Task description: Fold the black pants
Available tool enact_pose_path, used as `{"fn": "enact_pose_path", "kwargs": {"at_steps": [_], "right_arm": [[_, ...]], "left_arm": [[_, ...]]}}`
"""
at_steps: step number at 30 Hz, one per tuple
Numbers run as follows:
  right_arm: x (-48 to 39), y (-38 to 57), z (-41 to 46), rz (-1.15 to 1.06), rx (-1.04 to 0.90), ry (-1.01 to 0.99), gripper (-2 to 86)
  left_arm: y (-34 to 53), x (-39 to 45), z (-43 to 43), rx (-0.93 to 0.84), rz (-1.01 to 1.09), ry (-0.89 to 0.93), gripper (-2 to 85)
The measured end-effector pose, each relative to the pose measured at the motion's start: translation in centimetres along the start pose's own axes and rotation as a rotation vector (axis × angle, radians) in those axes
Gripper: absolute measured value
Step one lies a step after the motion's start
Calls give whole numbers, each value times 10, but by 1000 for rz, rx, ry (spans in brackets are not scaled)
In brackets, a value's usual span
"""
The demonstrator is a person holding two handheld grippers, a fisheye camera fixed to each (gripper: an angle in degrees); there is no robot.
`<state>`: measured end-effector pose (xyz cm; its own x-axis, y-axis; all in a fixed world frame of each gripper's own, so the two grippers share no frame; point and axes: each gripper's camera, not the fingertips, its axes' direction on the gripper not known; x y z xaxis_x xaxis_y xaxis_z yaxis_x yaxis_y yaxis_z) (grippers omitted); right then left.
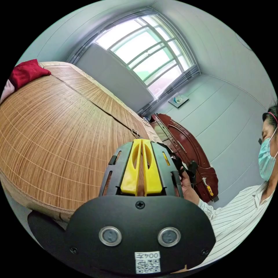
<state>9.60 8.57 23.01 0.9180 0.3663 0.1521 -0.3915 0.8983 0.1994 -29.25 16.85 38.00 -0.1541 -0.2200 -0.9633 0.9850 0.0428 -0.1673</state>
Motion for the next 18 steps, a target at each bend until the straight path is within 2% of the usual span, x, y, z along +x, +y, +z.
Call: {"fn": "enact_pose_path", "kwargs": {"at_steps": [3,5,7,9,14,16,18], "right_arm": [[14,26,-101,-22,111,252,61],[23,33,-162,-51,156,490,77],[45,29,-229,-52,179,831,90],[76,18,-266,21,120,938,104],[131,2,-294,81,-96,1001,131],[143,5,-301,101,-131,1083,83],[143,12,-321,137,-51,1072,13]], "left_arm": [[16,29,0,-15,28,19,16],[23,42,4,-38,41,28,18],[29,52,11,-66,40,33,21],[39,64,22,-86,31,27,26],[58,91,58,-164,48,34,36],[64,99,74,-196,46,54,43],[69,108,95,-244,45,87,62]]}}
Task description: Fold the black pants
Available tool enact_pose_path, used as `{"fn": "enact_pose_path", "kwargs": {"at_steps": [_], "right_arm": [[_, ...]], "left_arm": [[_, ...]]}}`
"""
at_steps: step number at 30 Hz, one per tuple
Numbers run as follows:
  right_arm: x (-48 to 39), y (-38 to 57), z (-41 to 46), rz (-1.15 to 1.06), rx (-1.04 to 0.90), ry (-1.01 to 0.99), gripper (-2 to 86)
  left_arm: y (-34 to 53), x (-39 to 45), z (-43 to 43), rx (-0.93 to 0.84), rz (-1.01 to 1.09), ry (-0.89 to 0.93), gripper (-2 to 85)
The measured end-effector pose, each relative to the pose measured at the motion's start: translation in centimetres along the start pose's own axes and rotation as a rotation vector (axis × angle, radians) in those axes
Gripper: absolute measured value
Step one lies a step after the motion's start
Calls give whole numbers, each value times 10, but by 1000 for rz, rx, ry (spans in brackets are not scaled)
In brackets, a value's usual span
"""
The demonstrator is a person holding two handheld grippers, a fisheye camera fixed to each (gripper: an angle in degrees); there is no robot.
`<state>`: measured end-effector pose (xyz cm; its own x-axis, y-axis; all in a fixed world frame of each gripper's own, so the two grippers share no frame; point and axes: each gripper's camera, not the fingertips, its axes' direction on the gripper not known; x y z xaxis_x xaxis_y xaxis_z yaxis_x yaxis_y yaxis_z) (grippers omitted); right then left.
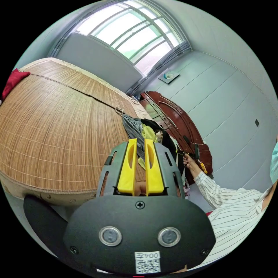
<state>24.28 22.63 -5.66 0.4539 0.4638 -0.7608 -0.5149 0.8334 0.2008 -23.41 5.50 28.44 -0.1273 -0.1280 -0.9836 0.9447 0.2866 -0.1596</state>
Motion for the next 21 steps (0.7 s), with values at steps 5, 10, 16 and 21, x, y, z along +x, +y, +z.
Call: {"fn": "enact_pose_path", "kwargs": {"at_steps": [5,10,16,21], "right_arm": [[50,32,-35,173,148,-504,-6],[43,82,-51,146,157,-960,-8],[-23,147,-62,-9,53,-1223,-8],[-61,190,-62,-94,-44,-1216,-7]], "left_arm": [[-8,6,54,-158,-21,109,122],[-18,4,112,-296,-64,251,147],[-21,-9,186,-429,-181,423,163],[-26,-16,237,-539,-220,499,173]]}}
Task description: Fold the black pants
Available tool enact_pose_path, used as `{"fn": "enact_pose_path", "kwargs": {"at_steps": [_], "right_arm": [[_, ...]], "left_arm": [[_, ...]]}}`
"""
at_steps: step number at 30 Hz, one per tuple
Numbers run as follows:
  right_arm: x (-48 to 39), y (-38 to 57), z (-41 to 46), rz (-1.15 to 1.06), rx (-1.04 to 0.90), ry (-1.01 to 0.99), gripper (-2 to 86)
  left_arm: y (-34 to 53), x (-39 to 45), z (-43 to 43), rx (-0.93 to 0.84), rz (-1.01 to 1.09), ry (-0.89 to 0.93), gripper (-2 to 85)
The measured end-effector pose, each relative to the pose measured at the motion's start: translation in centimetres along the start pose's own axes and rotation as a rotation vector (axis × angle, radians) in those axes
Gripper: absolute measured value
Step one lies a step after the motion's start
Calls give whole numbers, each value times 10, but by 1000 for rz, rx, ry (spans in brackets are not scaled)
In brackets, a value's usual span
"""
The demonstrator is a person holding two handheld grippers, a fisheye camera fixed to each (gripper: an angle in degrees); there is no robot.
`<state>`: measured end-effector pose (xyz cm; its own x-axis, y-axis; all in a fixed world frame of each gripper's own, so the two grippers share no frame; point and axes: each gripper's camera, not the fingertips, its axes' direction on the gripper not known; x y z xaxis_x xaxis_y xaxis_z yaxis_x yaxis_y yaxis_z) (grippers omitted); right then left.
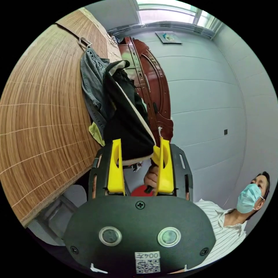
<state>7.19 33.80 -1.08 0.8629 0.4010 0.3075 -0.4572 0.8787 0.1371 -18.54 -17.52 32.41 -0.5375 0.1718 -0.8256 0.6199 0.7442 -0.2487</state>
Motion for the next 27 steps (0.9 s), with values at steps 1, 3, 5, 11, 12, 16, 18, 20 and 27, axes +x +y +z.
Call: {"fn": "enact_pose_path", "kwargs": {"at_steps": [1,3,5,11,12,16,18,20,27], "right_arm": [[-4,7,6,-7,-24,0,-7],[-12,16,13,-34,-70,16,-7],[-21,24,19,-69,-113,30,-6],[-43,32,5,-110,-75,-114,-6],[-47,32,0,-118,-49,-133,-5],[-51,30,-10,-97,10,-105,-1],[-52,28,-12,-79,45,-90,-3],[-54,26,-8,-74,53,-67,-4],[-39,-4,98,-44,-177,344,49]], "left_arm": [[-3,-3,4,-21,-7,9,172],[-9,-16,14,-67,-17,77,157],[-9,-20,12,-54,6,76,100],[9,-14,-59,113,67,-91,41],[17,-20,-81,160,35,-95,40],[49,-22,-150,261,37,-140,38],[76,-21,-198,303,45,-197,38],[93,-29,-228,316,18,-271,39],[116,-65,-256,221,-102,-644,56]]}}
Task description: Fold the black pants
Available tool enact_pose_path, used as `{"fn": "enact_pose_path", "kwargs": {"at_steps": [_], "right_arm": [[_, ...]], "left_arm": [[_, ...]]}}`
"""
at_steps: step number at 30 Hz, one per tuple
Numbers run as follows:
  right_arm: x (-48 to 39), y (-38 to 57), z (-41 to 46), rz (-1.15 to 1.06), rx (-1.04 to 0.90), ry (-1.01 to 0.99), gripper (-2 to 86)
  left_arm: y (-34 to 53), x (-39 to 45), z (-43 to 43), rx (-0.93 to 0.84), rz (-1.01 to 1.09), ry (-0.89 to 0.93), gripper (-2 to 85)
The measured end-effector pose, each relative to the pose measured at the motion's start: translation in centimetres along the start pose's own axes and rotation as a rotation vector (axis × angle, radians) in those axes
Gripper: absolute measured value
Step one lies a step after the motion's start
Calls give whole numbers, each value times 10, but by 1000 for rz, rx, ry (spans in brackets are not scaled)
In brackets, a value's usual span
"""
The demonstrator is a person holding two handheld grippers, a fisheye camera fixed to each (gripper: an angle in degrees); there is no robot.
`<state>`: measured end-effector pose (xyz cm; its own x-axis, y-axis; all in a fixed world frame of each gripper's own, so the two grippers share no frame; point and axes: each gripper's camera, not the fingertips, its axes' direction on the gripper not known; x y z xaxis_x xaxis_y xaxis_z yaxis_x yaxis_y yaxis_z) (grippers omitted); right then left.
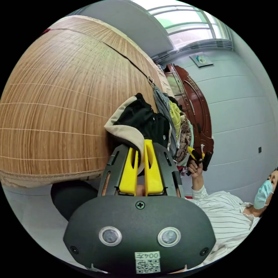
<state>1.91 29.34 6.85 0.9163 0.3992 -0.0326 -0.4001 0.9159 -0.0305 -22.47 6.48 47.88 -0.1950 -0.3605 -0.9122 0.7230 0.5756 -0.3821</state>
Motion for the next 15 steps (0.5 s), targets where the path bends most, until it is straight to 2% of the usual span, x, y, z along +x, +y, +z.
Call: {"fn": "enact_pose_path", "kwargs": {"at_steps": [2,7,9,13,15], "right_arm": [[-6,-13,34,-11,-78,104,63],[-34,-31,142,-170,-392,528,63],[-42,-31,169,-222,-479,601,64],[-54,-37,189,-256,-478,612,64],[-55,-42,195,-257,-482,600,63]], "left_arm": [[5,8,-5,0,57,-64,58],[9,49,-23,2,211,-190,51],[6,73,-28,-32,285,-297,42],[6,97,-38,-39,355,-478,27],[8,102,-52,17,360,-533,19]]}}
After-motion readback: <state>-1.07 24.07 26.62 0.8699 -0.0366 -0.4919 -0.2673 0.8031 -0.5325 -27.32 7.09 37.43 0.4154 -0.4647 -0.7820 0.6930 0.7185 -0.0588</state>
